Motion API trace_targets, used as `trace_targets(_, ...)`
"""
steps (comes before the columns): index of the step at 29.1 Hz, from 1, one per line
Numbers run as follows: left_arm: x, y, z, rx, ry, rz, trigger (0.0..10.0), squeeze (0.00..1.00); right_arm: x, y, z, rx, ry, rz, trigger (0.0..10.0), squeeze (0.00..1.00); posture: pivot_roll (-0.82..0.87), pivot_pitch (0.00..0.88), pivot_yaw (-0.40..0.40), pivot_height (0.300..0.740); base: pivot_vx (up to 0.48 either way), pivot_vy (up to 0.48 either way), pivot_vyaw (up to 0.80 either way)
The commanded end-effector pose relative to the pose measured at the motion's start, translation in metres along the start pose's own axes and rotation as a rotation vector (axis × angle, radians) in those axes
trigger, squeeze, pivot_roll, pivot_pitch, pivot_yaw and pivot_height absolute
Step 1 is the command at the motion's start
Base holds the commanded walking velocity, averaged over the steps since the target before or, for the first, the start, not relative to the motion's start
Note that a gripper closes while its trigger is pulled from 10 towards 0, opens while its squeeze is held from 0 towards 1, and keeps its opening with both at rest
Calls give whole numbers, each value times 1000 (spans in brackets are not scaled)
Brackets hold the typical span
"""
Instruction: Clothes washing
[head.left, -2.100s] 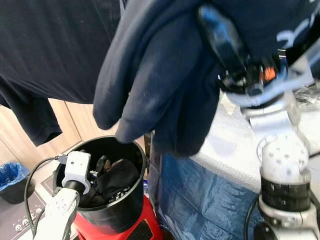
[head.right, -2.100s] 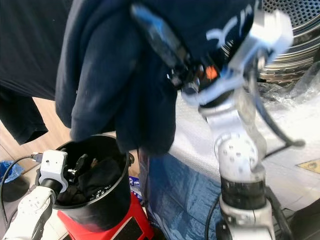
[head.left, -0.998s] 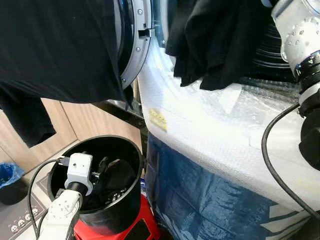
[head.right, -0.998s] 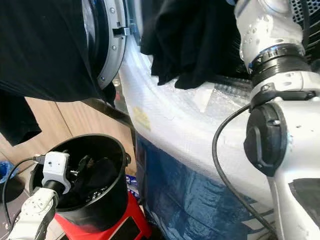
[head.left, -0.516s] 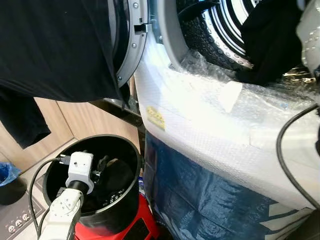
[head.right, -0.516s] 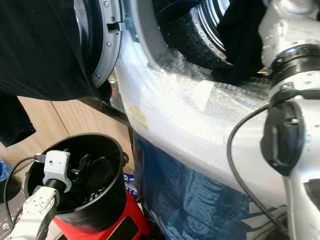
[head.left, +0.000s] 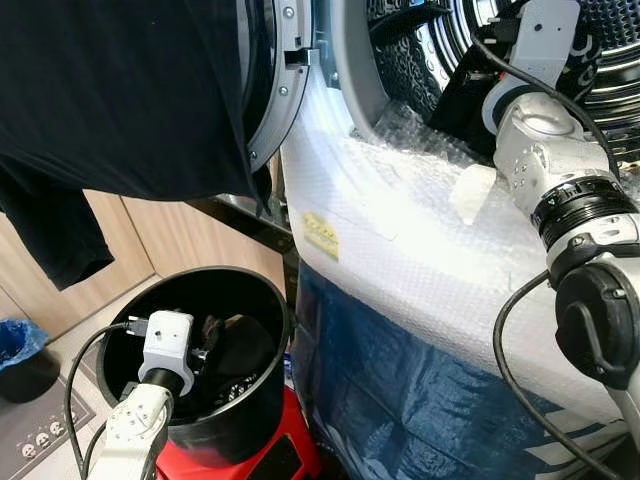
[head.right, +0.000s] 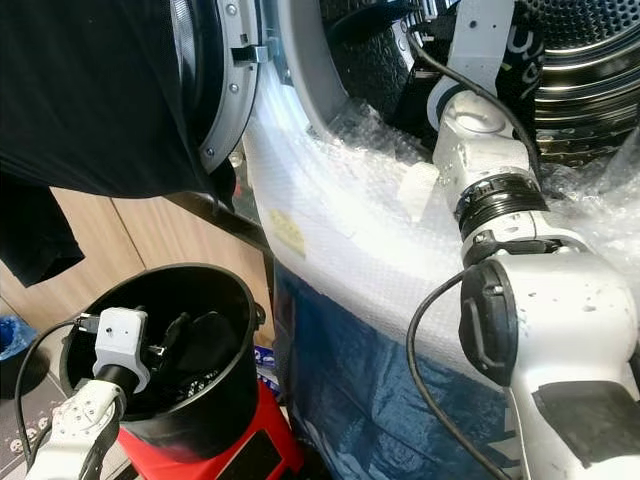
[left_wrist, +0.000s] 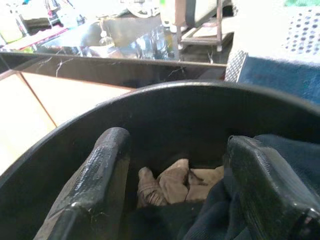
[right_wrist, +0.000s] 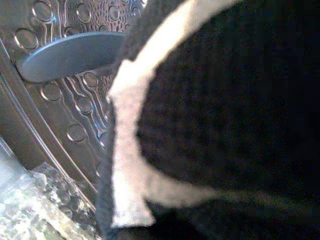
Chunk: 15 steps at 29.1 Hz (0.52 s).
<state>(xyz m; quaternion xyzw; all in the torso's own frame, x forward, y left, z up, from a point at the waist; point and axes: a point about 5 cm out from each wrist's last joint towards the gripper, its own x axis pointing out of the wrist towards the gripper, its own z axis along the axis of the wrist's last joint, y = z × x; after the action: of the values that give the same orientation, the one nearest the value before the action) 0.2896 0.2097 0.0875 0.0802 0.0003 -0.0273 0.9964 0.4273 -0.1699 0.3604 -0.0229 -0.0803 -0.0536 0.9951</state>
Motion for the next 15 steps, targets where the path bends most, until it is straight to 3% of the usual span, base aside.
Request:
trace_targets(1,-2,2,0,22,14,0,10000,0,0,4,9,-12,-19,8,10000,1000,151,66,28,740,0,0,0)
trace_targets(8,-4,3,0,23,23,-2,10000,0,0,7,22,-24,-53,6,10000,1000,146,78,36,740,0,0,0)
trace_targets(15,-3,3,2,23,20,-5,10000,0,-1,0,40,-44,-96,-22,10000,1000,139,93,38,740,0,0,0)
